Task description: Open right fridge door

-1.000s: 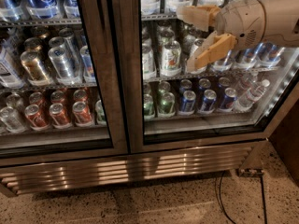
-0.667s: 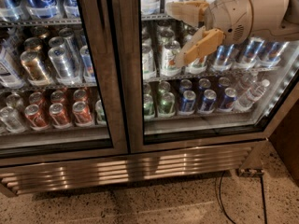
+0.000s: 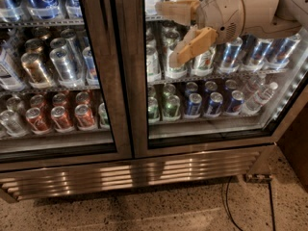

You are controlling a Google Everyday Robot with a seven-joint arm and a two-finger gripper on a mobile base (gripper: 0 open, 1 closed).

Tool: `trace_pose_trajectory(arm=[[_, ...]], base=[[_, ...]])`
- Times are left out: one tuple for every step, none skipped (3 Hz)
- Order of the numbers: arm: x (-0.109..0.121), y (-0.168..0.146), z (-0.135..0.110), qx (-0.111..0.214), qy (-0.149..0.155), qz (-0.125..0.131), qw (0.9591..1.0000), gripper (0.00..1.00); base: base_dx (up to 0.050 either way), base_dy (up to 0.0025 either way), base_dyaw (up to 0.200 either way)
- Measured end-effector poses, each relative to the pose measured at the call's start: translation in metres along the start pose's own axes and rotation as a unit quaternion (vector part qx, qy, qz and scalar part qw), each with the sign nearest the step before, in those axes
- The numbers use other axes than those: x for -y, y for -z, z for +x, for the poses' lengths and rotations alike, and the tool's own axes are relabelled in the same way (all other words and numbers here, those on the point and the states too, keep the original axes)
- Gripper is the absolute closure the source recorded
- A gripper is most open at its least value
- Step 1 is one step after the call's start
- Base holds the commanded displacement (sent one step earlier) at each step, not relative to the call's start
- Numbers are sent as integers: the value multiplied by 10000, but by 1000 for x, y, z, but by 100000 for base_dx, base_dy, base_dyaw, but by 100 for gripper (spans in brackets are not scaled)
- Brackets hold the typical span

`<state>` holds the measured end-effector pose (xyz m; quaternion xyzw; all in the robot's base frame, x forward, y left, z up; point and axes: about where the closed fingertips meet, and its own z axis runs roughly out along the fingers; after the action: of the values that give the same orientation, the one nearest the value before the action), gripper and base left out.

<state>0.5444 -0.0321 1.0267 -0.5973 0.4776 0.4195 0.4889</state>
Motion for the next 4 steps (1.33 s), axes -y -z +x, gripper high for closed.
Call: trace_pose_trajectory(arm=[[-2, -22, -5, 69, 56, -215, 9997, 0], [-3, -23, -5, 69, 56, -240, 9997, 0], [-5, -24, -5, 78, 59, -225, 9997, 0], [-6, -25, -5, 89, 53, -206, 9997, 0]], base=[[0, 0, 0], [0, 0, 0], [0, 0, 0], [0, 0, 0]])
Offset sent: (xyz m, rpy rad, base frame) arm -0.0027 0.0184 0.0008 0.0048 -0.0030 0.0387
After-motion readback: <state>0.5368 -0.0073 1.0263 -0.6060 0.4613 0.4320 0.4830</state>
